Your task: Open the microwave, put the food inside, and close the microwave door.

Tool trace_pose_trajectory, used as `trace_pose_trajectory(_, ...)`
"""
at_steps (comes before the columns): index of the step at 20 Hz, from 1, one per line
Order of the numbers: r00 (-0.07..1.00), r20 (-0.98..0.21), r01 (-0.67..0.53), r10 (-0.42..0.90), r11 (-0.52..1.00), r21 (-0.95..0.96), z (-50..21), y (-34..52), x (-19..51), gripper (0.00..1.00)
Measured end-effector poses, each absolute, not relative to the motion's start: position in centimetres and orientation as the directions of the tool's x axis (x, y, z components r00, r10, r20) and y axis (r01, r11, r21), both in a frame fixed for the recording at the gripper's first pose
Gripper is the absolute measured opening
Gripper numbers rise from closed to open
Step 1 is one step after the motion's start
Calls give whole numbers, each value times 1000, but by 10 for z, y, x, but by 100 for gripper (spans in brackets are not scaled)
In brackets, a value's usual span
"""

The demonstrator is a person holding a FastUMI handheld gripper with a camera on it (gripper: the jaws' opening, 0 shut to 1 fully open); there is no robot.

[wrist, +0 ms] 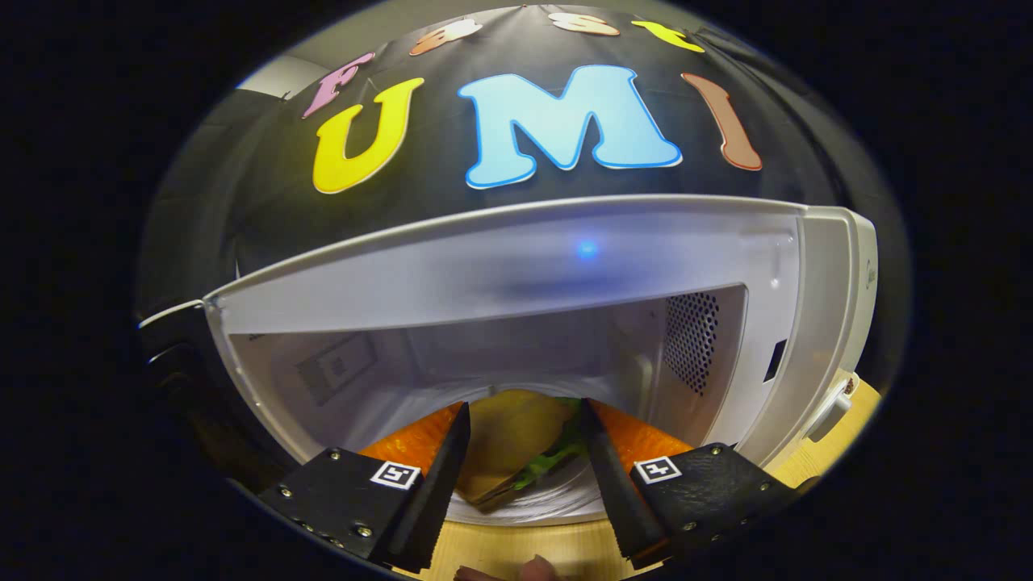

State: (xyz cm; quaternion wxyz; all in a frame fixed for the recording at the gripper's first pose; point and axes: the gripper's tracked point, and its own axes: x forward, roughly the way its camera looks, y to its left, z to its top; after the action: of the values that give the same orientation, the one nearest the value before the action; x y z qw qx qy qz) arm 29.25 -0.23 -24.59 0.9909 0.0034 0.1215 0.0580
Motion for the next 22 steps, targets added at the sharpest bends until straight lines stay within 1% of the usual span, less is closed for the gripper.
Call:
trace_pose_trajectory(2, 961, -231, -154, 153, 988, 17, -236, 9, 270, 81)
trace_pose_trajectory(5, 948, -200, -247, 248, 969, 29, -214, 31, 223, 82)
trace_pose_trajectory(10, 915, -120, -393, 385, 918, -51, -168, 55, 124, 81)
trace_pose_trajectory(16, 860, -122, -506, 496, 860, -73, -153, 66, 24, 81)
trace_pose_trajectory(18, 832, -122, -550, 541, 833, -54, -150, 74, -8, 81)
trace_pose_trajectory(22, 729, -90, -682, 678, 731, -17, -136, 107, -78, 81)
